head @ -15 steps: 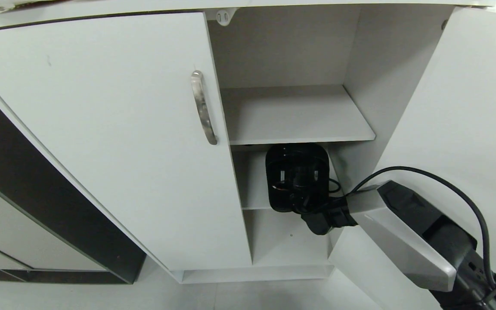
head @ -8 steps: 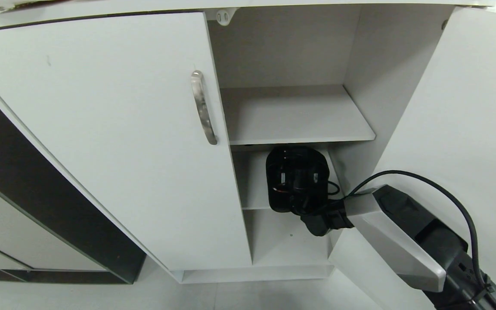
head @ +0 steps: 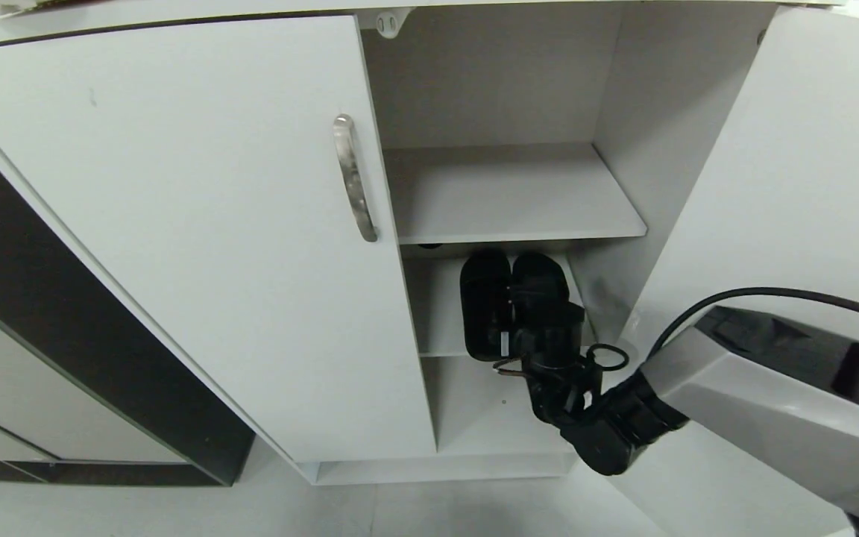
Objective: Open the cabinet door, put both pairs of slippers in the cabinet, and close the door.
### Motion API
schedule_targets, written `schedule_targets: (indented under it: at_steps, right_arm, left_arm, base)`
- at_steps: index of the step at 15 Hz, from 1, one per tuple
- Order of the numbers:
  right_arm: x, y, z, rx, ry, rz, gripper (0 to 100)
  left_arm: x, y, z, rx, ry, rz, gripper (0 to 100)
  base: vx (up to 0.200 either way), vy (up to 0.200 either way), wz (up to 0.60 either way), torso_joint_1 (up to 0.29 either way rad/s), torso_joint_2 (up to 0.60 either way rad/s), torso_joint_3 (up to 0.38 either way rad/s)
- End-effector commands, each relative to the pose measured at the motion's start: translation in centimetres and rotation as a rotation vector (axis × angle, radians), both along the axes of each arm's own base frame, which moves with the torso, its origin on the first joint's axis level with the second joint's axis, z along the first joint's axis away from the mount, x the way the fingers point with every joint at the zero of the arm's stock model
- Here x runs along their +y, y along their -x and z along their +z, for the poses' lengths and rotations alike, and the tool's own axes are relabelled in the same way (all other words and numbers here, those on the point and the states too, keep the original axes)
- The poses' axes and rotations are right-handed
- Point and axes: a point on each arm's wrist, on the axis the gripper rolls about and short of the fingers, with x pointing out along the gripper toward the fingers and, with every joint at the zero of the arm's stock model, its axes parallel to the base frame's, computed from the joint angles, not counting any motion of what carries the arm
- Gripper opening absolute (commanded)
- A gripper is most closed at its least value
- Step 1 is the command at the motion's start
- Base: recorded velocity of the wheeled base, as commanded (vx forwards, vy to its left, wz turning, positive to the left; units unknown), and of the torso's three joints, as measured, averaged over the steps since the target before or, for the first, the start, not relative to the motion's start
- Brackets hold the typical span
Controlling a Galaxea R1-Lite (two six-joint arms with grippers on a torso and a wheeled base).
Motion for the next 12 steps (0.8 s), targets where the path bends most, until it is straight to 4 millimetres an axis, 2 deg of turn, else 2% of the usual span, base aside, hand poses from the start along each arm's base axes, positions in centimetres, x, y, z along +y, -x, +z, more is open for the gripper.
schedule_targets:
  at_steps: [1, 3, 4, 8, 12]
  right_arm:
    - [-2.2, 7.1, 4.0, -0.035, -0.038, 0.152, 100]
    - [-2.9, 10.0, 4.4, -0.038, -0.053, 0.241, 100]
    - [-3.0, 10.5, 4.7, -0.052, -0.062, 0.272, 100]
    - [-3.3, 11.1, 6.2, -0.084, -0.088, 0.280, 100]
    - [-3.5, 11.4, 6.0, -0.076, -0.085, 0.284, 100]
  left_arm:
    - [0.0, 0.0, 0.0, 0.001, 0.001, 0.000, 0]
    - [0.0, 0.0, 0.0, 0.001, 0.001, 0.000, 0]
    - [0.0, 0.0, 0.0, 0.001, 0.001, 0.000, 0]
    - [0.0, 0.0, 0.0, 0.001, 0.001, 0.000, 0]
    - [0.0, 0.0, 0.0, 0.001, -0.001, 0.000, 0]
  base:
    - [-0.200, 0.000, 0.00, 0.002, 0.00, 0.002]
    - [-0.200, 0.000, 0.00, 0.002, 0.00, 0.005]
    - [-0.200, 0.000, 0.00, 0.002, 0.00, 0.002]
    - [0.000, 0.000, 0.00, 0.000, 0.00, 0.000]
    - [0.000, 0.000, 0.00, 0.000, 0.00, 0.000]
